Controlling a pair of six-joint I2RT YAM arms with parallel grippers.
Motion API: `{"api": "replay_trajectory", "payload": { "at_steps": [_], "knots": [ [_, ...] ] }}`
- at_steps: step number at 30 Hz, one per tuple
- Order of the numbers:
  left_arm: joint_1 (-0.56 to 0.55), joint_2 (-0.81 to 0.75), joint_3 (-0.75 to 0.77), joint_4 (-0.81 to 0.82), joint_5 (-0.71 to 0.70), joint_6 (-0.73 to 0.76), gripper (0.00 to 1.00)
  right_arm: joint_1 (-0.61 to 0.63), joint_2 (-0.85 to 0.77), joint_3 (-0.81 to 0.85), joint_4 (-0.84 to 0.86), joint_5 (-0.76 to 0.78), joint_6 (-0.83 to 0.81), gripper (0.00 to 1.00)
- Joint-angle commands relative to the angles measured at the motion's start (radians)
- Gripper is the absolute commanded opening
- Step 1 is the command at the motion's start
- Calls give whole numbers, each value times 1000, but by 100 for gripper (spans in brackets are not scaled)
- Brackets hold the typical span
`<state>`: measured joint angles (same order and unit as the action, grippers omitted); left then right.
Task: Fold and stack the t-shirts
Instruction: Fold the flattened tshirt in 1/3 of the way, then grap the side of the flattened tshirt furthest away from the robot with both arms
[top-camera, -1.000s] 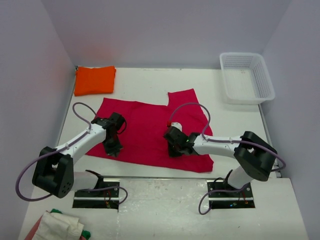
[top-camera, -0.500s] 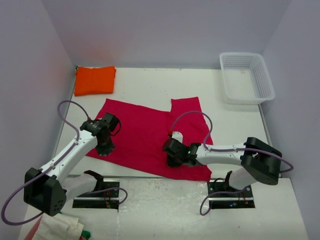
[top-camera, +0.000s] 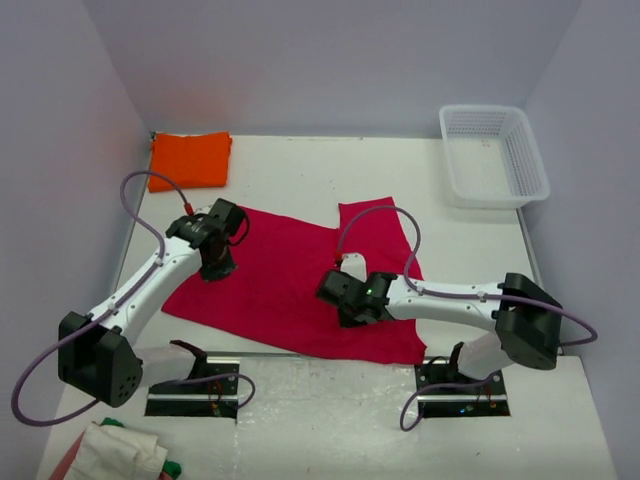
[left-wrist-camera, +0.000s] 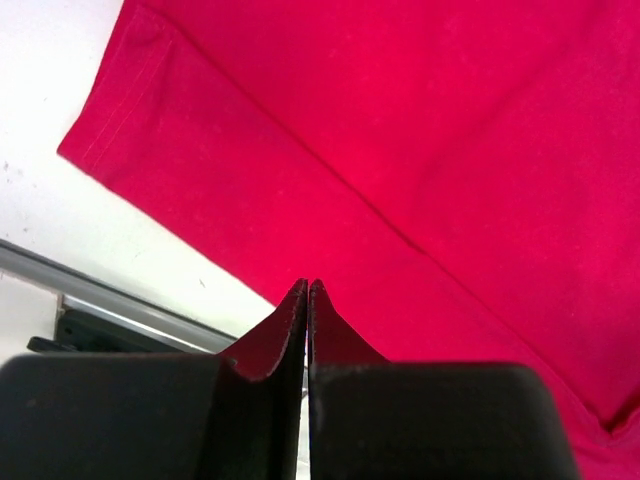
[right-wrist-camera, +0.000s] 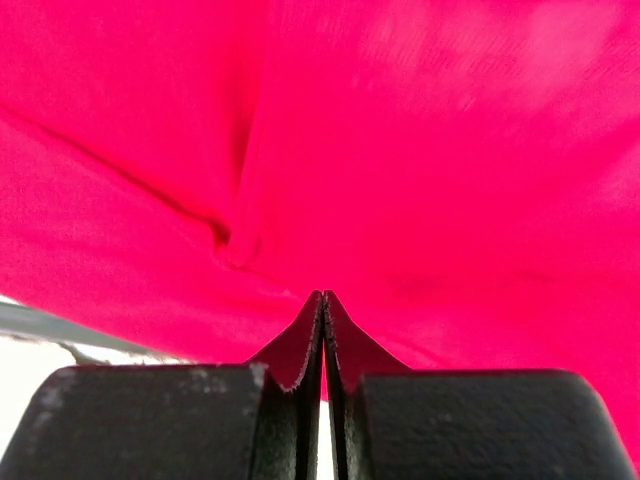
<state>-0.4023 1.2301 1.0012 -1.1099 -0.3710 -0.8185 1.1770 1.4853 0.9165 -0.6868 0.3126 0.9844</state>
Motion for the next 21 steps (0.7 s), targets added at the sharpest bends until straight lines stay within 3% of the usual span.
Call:
{"api": "replay_trajectory", "payload": {
  "at_steps": [1, 9, 12, 14, 16, 18, 21],
  "knots": [
    [-6, 44, 50, 88, -13, 42, 0, -63, -26, 61, -95, 91, -50, 0],
    [-6, 235, 178, 211, 96, 177, 0, -373, -82, 102, -67, 80, -264, 4],
    [-6, 307, 273, 220, 107, 205, 0, -512, -83, 160, -24, -2, -389, 13],
    [-4, 351, 344, 223, 124, 219, 0, -595, -25, 211, -19, -53, -443, 26],
    [-4, 397, 388, 223, 148, 223, 0, -663, 42, 300, 7, -163, -532, 53],
    [-4, 439, 442, 225, 190, 228, 0, -697, 183, 420, -8, -202, -570, 65],
    [-4, 491, 479, 272, 323, 280, 0, -758, 354, 563, -42, -217, -601, 66]
  ]
}}
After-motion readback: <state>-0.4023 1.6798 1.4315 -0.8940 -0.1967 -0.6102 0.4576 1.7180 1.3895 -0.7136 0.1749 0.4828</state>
